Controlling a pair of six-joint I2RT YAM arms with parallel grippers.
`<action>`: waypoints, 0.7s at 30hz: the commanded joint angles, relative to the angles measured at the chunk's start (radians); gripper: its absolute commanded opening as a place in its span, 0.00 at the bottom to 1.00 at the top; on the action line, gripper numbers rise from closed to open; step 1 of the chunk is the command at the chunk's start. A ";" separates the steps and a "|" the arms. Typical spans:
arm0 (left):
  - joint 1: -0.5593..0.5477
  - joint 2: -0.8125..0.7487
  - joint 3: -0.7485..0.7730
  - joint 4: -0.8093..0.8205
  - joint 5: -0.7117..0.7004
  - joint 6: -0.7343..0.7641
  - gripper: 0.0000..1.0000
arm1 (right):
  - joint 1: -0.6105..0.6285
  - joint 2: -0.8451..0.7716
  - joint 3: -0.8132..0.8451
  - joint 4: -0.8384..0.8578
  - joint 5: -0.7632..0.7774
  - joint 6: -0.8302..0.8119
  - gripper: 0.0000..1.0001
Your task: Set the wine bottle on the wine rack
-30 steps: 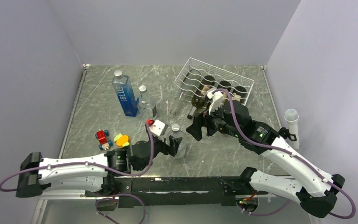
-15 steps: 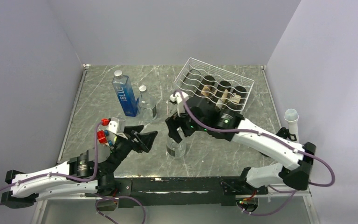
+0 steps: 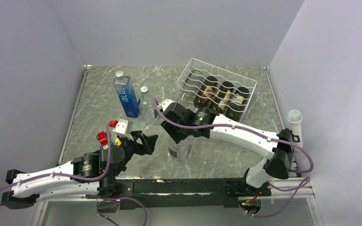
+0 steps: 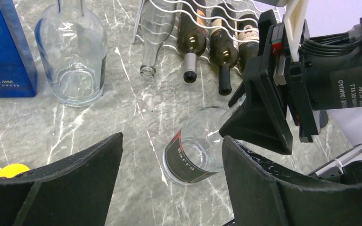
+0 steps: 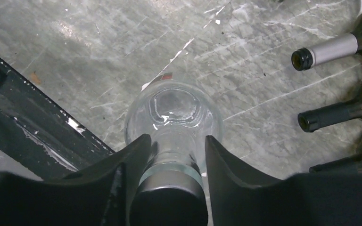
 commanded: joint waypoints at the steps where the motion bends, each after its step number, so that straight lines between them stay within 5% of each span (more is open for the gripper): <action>1: -0.004 0.003 0.046 -0.021 -0.023 -0.036 0.82 | 0.009 -0.005 0.049 -0.045 0.047 0.014 0.46; 9: -0.004 -0.027 0.038 -0.030 -0.025 -0.046 0.81 | 0.011 -0.010 0.027 -0.021 0.091 -0.016 0.02; 21: -0.004 -0.012 0.073 -0.076 -0.043 -0.063 0.81 | 0.015 -0.122 0.070 0.073 0.229 -0.157 0.00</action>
